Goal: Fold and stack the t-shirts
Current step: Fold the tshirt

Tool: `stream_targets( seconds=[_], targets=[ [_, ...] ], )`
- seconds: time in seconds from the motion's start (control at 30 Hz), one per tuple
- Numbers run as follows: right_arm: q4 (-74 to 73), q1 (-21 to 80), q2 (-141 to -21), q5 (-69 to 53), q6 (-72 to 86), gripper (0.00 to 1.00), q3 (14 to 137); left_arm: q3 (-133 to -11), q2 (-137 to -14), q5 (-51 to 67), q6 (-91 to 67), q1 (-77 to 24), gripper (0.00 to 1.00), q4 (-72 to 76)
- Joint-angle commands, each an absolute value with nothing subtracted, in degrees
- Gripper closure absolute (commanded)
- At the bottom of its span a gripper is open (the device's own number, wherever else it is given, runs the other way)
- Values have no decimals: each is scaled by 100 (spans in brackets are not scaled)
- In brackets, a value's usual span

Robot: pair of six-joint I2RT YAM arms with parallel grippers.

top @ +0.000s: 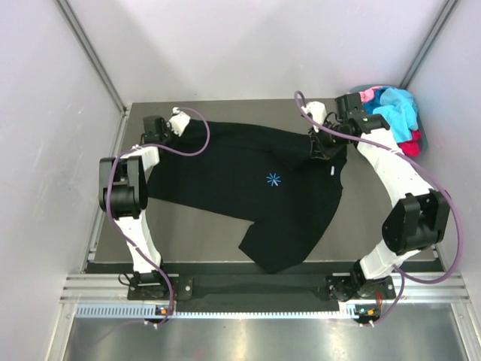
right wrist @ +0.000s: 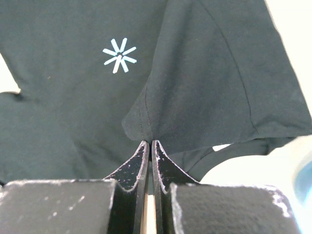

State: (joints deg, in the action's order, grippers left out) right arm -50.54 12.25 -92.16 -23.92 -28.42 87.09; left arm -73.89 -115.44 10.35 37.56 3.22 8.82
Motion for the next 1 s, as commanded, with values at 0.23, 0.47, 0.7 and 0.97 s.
stream_targets(
  seconds=[0.23, 0.47, 0.7, 0.97],
  targets=[
    [-5098, 1345, -8868, -2593, -2725, 100, 8754, -7707, -11434, 826, 3964, 439, 100, 1318],
    [-5238, 1327, -8772, -2558, -2821, 100, 8780, -8025, -11610, 844, 4052, 536, 100, 1161],
    [-5221, 1362, -8719, -2628, -2795, 100, 8535, -7647, -11497, 879, 4087, 571, 100, 1125],
    [-5256, 1459, -8745, -2707, -2795, 100, 8464, -7278, -11399, 809, 4271, 615, 100, 1125]
  ],
)
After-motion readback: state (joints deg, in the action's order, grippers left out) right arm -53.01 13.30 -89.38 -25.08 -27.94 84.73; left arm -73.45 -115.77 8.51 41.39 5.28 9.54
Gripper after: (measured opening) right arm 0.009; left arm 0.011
